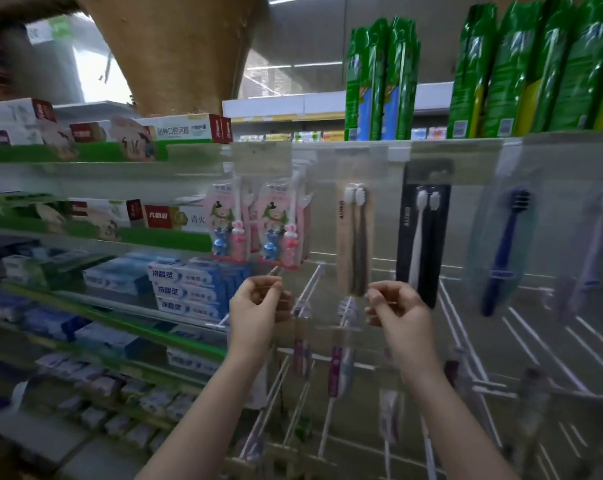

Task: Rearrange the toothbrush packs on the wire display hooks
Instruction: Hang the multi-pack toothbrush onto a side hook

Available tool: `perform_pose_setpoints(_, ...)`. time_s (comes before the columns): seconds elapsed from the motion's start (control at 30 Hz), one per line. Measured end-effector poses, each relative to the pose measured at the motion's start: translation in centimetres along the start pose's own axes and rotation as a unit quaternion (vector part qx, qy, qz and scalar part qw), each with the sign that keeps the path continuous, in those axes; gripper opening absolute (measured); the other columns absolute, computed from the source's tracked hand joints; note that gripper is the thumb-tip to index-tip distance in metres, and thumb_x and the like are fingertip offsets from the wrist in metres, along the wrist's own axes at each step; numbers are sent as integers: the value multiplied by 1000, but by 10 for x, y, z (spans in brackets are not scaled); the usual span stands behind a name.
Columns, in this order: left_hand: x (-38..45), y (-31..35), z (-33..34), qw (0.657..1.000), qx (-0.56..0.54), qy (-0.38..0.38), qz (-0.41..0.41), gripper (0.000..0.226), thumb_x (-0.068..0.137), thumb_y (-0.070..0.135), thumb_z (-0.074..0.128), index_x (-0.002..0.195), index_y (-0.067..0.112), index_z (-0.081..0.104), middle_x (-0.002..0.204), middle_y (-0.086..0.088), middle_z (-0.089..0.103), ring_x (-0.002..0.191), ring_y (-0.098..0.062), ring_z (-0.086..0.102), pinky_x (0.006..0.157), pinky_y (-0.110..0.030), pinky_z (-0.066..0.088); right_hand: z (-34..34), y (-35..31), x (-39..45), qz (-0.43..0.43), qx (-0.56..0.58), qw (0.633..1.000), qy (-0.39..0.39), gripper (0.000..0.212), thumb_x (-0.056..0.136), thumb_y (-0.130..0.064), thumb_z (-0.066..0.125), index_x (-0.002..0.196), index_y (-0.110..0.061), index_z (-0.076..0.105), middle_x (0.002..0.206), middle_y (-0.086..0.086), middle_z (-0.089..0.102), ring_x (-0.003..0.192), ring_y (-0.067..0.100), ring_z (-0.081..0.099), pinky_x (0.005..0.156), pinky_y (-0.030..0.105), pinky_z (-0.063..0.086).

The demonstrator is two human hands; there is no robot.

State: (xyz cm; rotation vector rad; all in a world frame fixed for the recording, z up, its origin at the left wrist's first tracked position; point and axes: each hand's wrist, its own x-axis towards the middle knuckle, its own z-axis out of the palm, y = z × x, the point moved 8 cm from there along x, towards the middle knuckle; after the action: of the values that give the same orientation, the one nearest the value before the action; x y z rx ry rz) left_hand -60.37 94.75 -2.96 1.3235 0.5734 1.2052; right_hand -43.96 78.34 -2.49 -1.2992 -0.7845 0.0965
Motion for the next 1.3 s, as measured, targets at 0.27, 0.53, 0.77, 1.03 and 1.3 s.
perform_pose_setpoints(0.27,36,-19,-80,999,41,-8,8,6,94,7,55,91,7,60,81,-16,66,68,-23,65,55,-25,55,96,23,-26,36,-25,998,-44,10,89,-10,60,87,-20,61,83,3,68,78,18,66,74,32,56)
perform_pose_setpoints(0.53,41,-47,-161,985,40,161,40,5,96,10,49,94,13,52,79,-5,59,69,-14,59,56,-26,52,150,64,-50,68,-58,989,-121,9,90,-11,60,87,-20,62,84,0,71,77,14,67,73,33,57)
perform_pose_setpoints(0.77,46,-119,-171,984,55,164,-32,8,97,7,44,96,11,50,83,-5,59,75,-19,59,60,-29,52,174,138,-58,103,-122,976,-146,11,89,-19,62,86,-30,62,90,-7,68,87,10,66,80,39,57)
perform_pose_setpoints(1.03,77,-183,-136,984,142,53,-92,23,93,3,50,115,3,55,105,-7,59,104,-23,58,92,-34,47,184,186,-36,112,-163,975,-101,36,93,-21,58,127,-15,50,109,-7,55,98,7,53,85,21,42)
perform_pose_setpoints(1.3,86,-194,-123,986,154,6,-68,11,91,7,58,98,13,53,92,0,60,95,-21,59,89,-38,51,198,216,-20,106,-198,968,-110,12,91,-29,60,102,-26,60,104,0,69,99,19,63,94,43,49)
